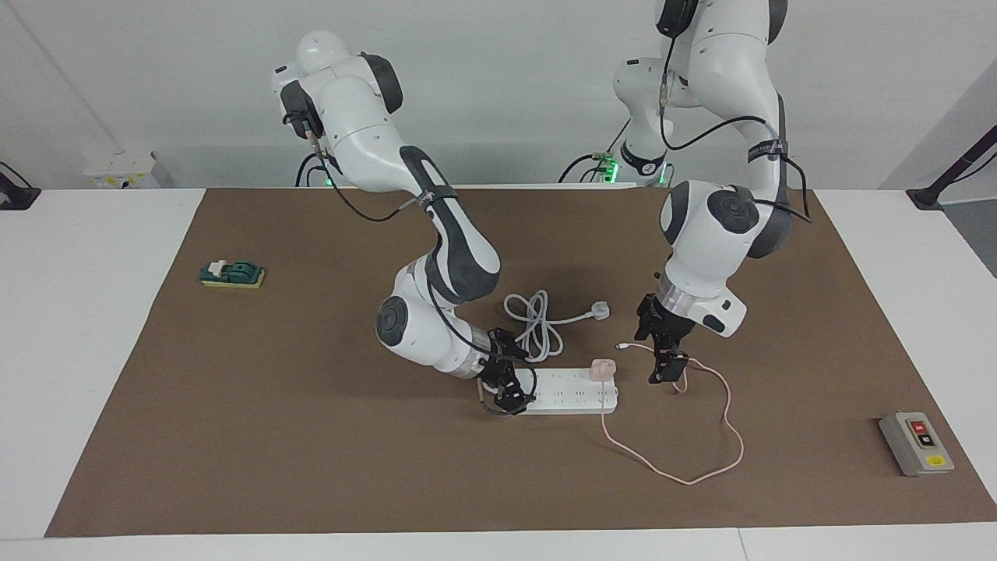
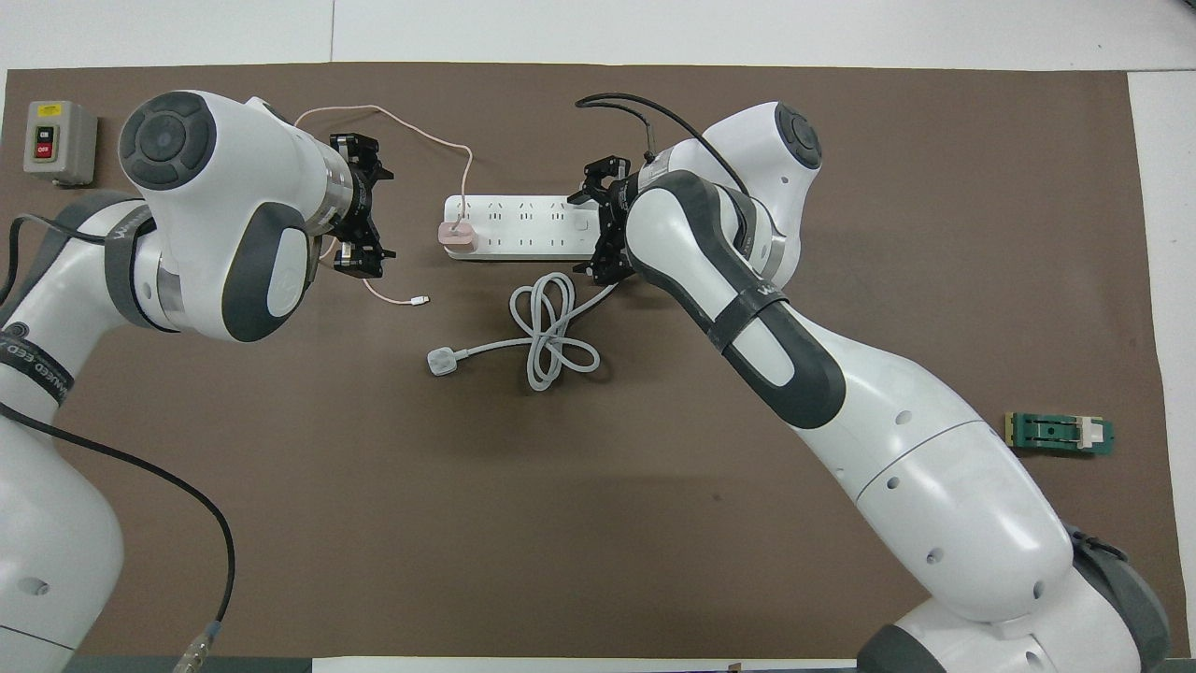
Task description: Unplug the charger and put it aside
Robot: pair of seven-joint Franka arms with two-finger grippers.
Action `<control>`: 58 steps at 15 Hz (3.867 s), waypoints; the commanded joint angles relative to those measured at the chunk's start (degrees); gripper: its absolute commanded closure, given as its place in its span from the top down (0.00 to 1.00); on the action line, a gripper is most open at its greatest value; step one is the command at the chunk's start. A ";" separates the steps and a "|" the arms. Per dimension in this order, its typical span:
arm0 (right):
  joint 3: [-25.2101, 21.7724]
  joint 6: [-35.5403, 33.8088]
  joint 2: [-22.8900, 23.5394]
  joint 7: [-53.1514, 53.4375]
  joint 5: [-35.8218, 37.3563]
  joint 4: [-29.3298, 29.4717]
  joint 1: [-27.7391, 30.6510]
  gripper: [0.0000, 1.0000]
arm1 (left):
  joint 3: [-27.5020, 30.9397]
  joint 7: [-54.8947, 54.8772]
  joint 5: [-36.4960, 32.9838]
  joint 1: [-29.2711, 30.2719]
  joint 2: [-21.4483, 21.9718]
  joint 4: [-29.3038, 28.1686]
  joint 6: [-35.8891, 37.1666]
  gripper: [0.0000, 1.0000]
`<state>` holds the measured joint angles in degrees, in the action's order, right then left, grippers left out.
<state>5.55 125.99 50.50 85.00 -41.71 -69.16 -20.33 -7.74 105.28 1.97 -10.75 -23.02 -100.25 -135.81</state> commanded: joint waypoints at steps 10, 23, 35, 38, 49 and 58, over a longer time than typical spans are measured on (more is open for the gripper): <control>-0.01 -0.22 5.67 0.78 4.01 7.46 0.03 1.00 | 0.70 5.64 0.58 -5.68 -3.35 -2.23 -7.80 1.00; 0.08 2.41 5.67 -0.53 3.74 5.97 0.03 0.55 | 0.88 3.97 -0.83 -6.56 -3.35 -1.97 -6.49 0.00; 0.08 2.41 5.67 -0.45 3.04 5.97 0.03 0.55 | 0.88 -0.25 -5.05 -2.52 -2.39 10.16 10.92 0.00; 0.17 2.41 5.67 -0.45 3.04 5.97 0.03 0.55 | 0.88 -0.69 -4.96 -2.08 -2.03 9.81 10.74 0.00; 0.17 1.98 5.40 -0.01 2.95 5.97 0.03 0.94 | 0.97 -28.77 -4.70 7.57 8.06 4.38 24.45 0.00; -0.54 -2.93 -9.17 0.26 3.13 -4.22 3.10 1.00 | 1.06 -65.09 -4.61 19.88 10.01 -0.03 23.49 0.20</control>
<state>5.00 125.10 47.99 85.46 -39.05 -66.44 -19.14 -6.32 45.55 -2.28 7.16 -15.21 -97.99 -111.94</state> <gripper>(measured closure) 0.000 0.696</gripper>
